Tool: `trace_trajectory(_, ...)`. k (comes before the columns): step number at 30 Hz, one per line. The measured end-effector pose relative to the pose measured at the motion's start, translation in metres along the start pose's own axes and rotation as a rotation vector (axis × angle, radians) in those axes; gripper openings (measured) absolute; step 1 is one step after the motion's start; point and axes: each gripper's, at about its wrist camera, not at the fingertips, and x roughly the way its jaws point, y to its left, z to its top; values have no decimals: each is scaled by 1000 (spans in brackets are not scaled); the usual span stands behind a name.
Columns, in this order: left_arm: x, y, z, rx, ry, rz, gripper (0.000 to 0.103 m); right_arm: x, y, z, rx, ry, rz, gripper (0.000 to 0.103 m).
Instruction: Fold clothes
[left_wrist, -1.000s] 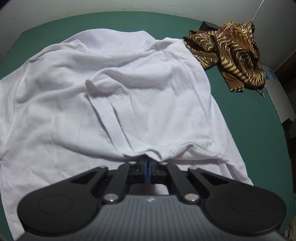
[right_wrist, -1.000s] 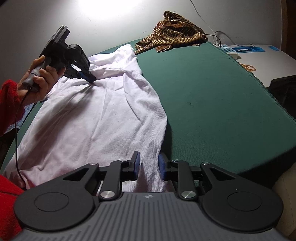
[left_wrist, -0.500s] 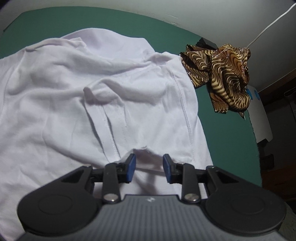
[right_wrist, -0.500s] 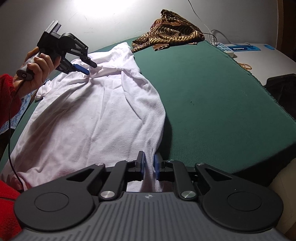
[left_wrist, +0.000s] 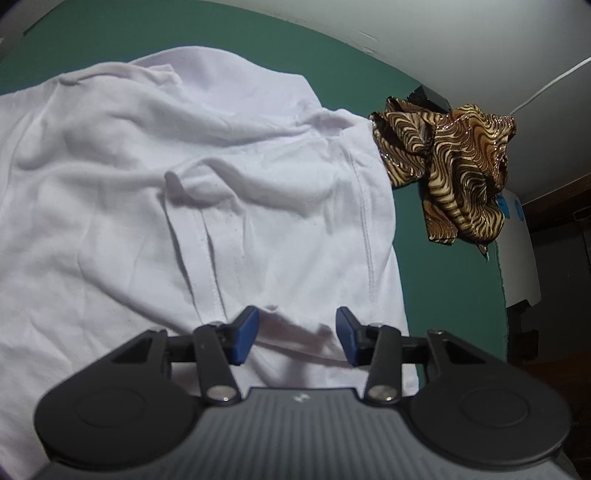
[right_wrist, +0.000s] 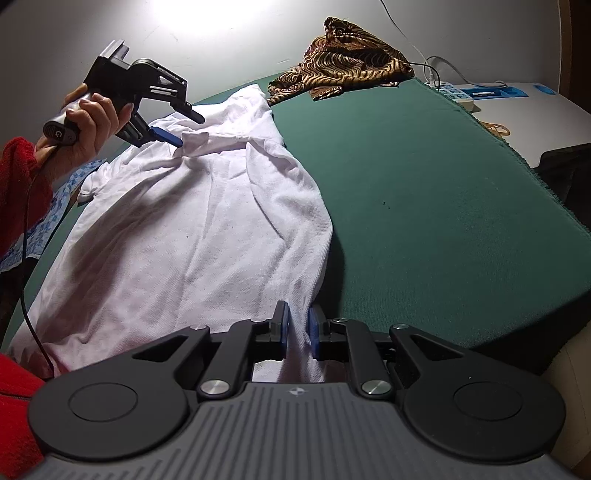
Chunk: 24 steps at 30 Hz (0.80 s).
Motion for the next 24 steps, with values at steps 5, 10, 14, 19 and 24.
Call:
trace_trajectory(5, 8, 0, -2, -34, 27, 12, 37, -1, -2, -1, 8, -3, 7, 13)
trace_trajectory(10, 17, 7, 1, -54, 33, 47, 0, -1, -3, -2, 14, -5, 5, 6)
trace_trajectory(14, 2, 0, 3, -10, -22, 69, 0, -6, -2, 0, 13, -26, -13, 4)
trace_trajectory(19, -48, -23, 19, 96, -145, 70, 0, -21, 17, 9, -51, -50, 54, 4)
trace_trajectory(24, -89, -26, 34, 187, -250, 101, 0, -32, 47, 17, -162, -30, 163, 4)
